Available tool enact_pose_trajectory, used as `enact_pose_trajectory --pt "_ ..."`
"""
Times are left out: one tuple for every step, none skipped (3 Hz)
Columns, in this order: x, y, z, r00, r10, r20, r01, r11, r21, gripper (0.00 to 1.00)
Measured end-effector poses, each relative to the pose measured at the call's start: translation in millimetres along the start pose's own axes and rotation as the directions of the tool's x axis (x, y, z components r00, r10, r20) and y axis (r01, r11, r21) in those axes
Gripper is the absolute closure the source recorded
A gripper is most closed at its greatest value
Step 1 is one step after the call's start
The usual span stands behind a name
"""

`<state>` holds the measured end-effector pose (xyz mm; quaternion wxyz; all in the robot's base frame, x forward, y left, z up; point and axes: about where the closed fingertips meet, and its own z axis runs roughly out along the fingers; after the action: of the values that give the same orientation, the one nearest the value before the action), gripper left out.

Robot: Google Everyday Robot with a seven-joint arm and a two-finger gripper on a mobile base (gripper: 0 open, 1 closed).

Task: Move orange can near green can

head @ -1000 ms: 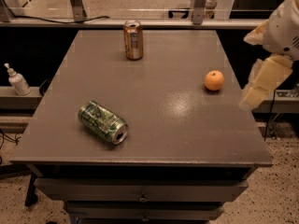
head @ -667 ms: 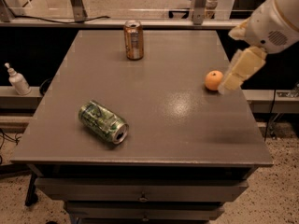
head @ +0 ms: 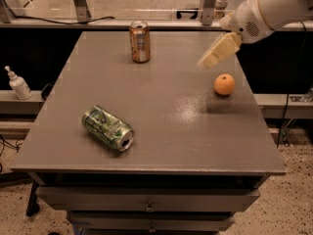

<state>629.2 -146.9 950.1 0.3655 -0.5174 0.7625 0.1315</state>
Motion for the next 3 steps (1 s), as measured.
enact_pose_trajectory --pt "-13.5 -18.1 44.3 0.991 0.061 0.116 -0.059 0.998 -0.022 0.0" --pt "-25.9 -28.3 87.5 0.968 0.122 0.218 -0.111 0.9919 -0.062 0.0" --pt "-42.0 -36.1 122.6 0.937 0.153 0.313 -0.127 0.9865 -0.103 0.0"
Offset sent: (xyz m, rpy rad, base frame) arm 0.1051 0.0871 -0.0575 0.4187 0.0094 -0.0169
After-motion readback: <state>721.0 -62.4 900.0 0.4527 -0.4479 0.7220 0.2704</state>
